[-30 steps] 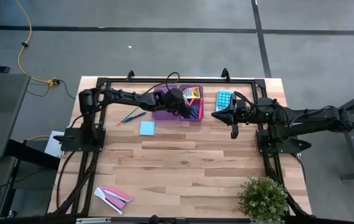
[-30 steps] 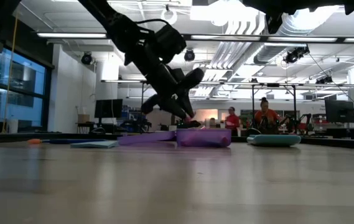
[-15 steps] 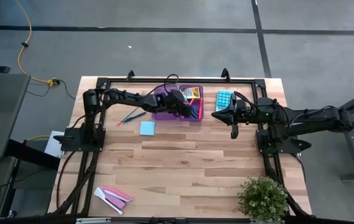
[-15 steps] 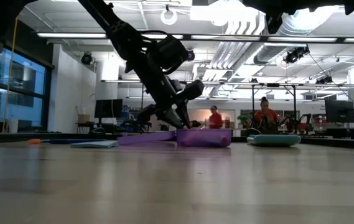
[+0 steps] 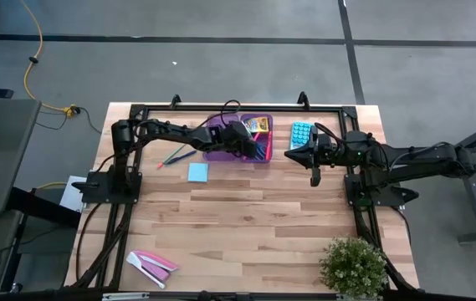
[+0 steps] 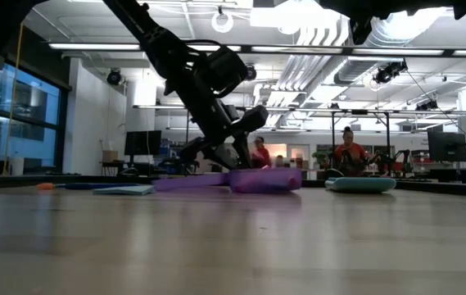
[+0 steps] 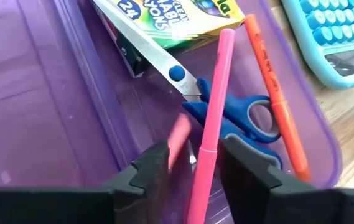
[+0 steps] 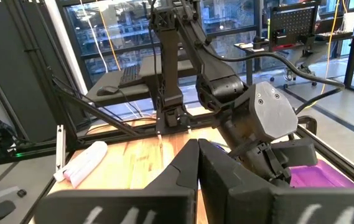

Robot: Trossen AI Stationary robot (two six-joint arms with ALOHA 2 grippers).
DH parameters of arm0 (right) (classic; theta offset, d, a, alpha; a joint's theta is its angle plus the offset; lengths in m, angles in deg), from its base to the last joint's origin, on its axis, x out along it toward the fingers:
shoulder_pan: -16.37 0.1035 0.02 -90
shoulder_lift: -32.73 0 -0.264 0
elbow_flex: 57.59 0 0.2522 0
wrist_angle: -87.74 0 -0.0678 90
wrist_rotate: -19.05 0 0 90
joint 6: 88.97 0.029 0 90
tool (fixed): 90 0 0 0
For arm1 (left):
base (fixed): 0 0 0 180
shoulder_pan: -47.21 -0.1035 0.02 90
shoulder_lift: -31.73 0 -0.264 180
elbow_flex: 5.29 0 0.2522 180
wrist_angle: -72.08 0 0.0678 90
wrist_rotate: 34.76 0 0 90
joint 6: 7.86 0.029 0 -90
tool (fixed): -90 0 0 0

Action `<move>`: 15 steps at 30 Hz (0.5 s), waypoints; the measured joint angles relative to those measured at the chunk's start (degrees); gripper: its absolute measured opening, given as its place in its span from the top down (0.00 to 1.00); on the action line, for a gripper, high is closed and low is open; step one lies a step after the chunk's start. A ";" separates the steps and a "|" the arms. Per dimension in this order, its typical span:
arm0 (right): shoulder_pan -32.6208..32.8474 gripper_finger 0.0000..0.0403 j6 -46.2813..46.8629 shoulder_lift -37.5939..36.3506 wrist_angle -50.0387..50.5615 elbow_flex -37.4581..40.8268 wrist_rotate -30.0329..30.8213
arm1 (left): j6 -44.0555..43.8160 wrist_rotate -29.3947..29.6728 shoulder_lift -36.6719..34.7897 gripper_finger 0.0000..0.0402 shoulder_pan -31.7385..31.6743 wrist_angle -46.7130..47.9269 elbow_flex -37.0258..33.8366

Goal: Pack school essentials
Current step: Put the blue pen into the purple supply box

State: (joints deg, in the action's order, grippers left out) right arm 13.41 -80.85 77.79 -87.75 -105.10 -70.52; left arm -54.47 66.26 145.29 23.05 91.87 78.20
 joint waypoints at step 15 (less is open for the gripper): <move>0.00 1.00 0.00 0.00 0.01 0.01 0.00 | 6.13 -3.88 -7.94 0.58 -2.84 -1.66 -0.04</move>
State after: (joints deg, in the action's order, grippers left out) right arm 13.41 -80.85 77.79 -87.74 -105.09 -70.52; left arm -48.34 62.38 137.35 20.21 90.21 78.16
